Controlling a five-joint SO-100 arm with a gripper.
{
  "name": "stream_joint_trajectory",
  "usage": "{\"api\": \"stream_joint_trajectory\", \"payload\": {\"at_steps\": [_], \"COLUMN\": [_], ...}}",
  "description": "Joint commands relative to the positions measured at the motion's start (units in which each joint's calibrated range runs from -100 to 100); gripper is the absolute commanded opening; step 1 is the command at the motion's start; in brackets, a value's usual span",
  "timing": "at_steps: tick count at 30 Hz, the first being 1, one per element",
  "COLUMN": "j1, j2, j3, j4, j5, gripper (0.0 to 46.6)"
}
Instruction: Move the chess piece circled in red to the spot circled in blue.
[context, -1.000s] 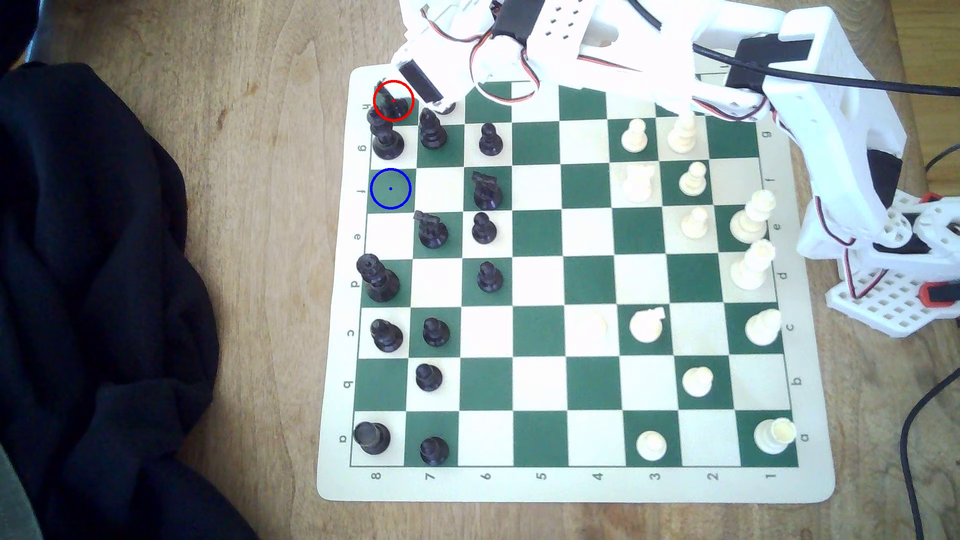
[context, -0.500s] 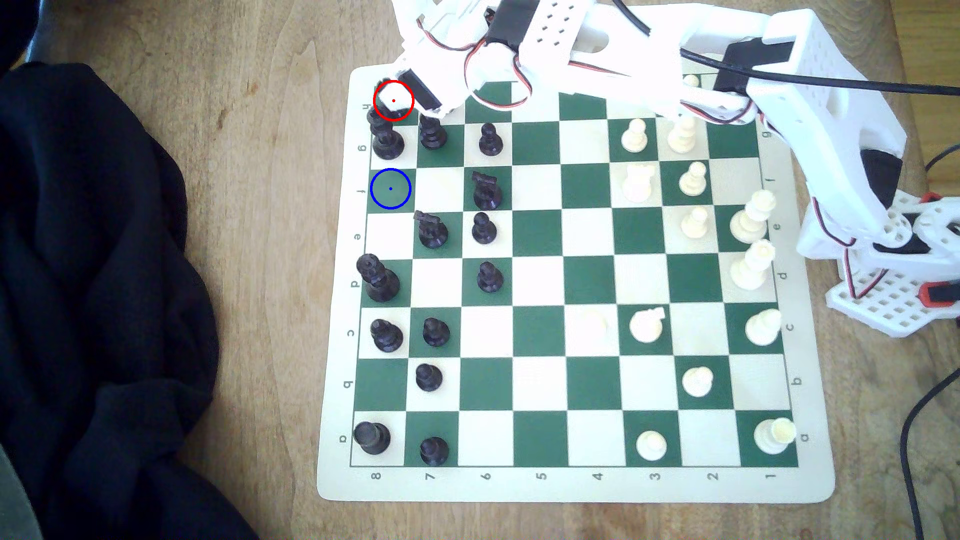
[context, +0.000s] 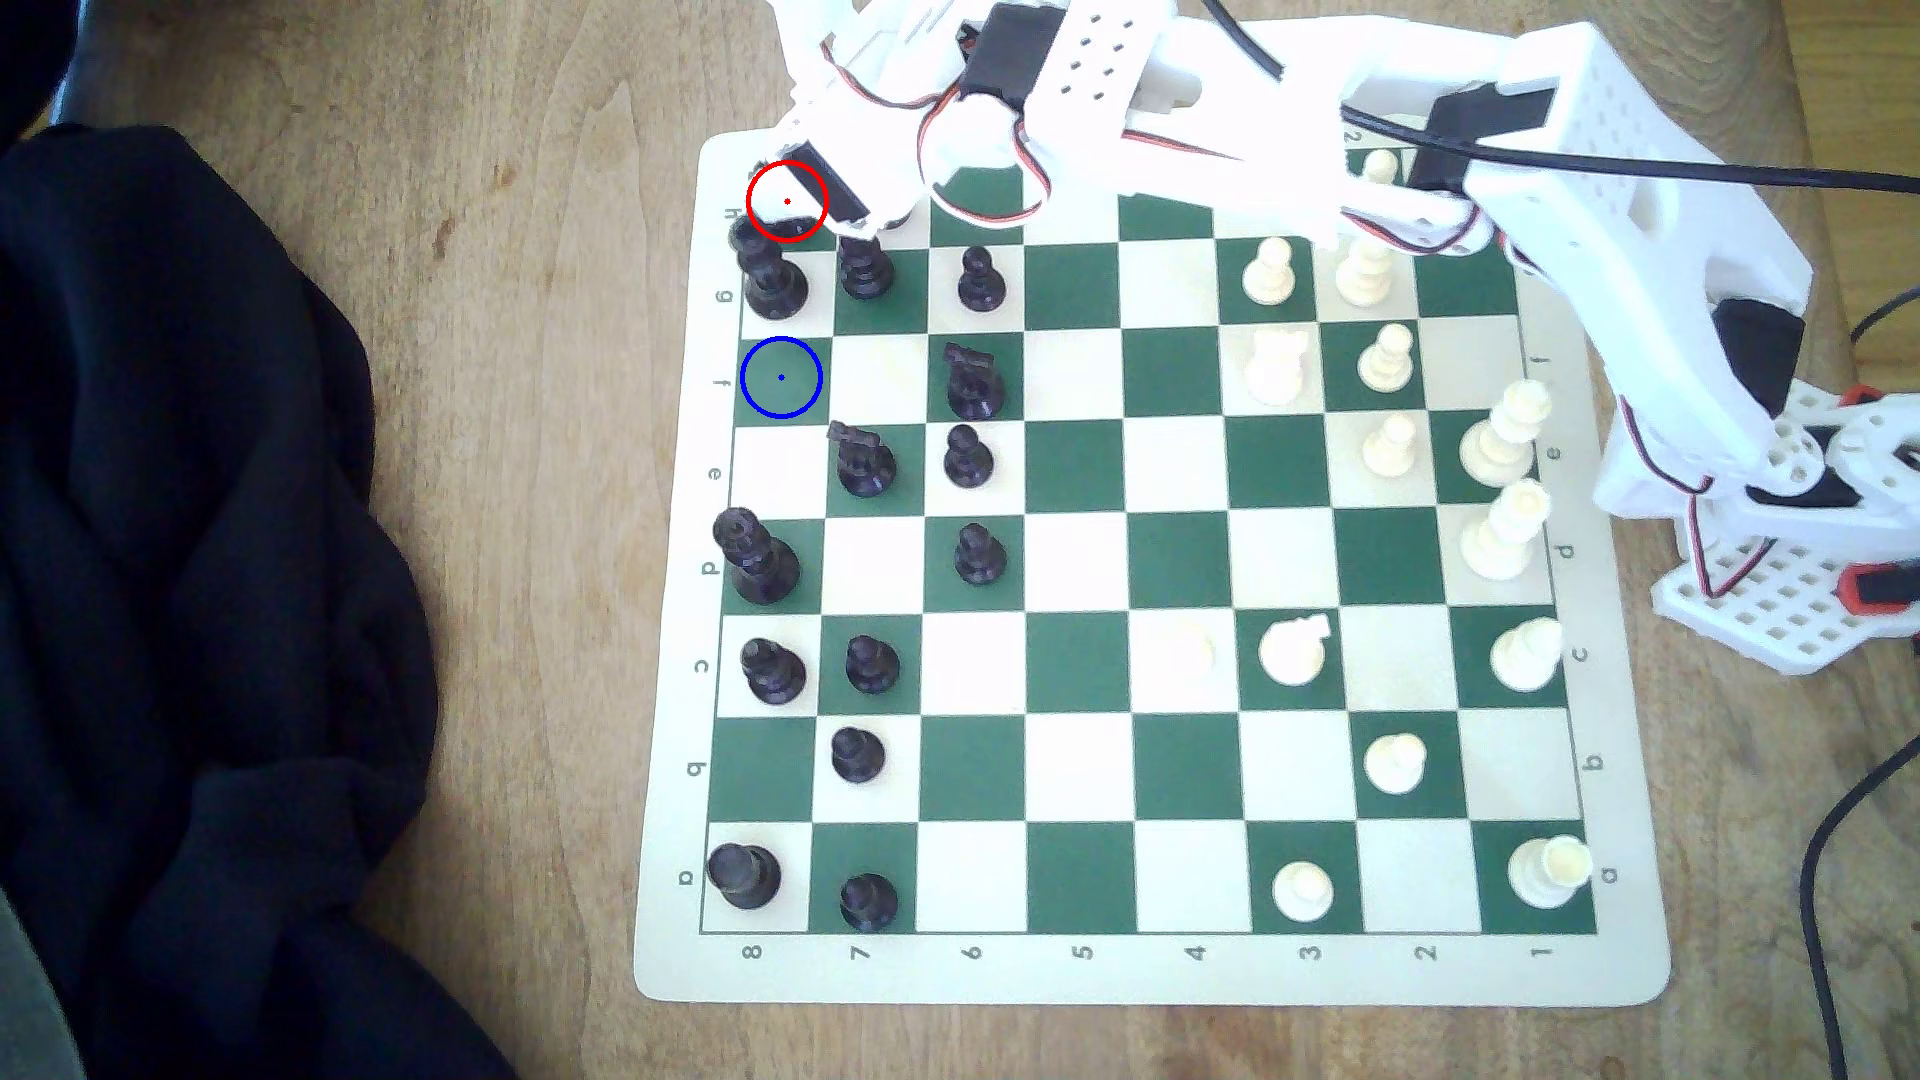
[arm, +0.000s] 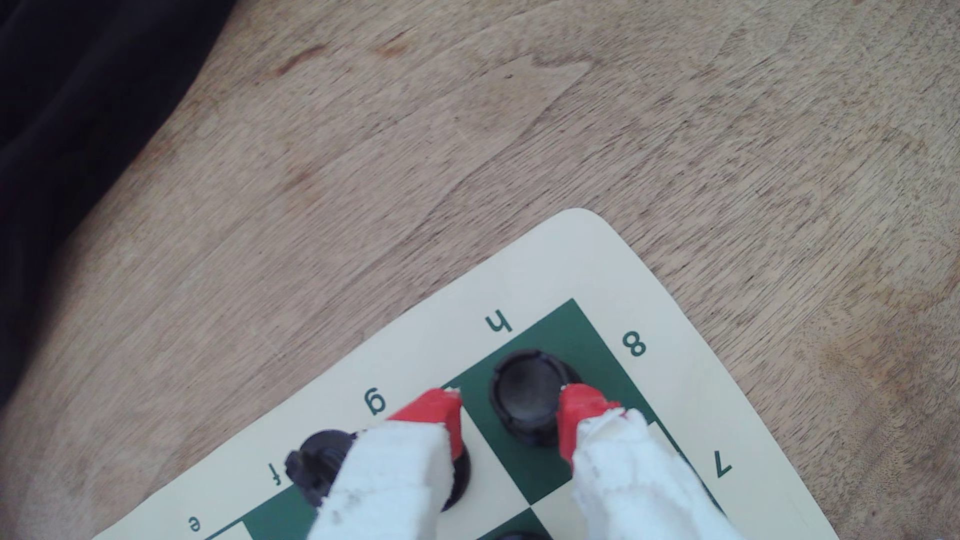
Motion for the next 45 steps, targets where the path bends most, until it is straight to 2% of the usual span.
{"api": "stream_joint_trajectory", "payload": {"at_steps": [1,26,36,41,45], "j1": [0.4,0.7,0.7,0.7,1.5], "j2": [-1.6,0.7,0.9,0.4,1.2], "j3": [-5.7,-7.2,-7.3,-7.7,-11.8], "j4": [-1.3,-2.8,-3.3,-3.3,-3.3], "j5": [0.1,0.2,0.2,0.2,1.7], "gripper": [10.7,10.7,4.0,2.6,2.6]}}
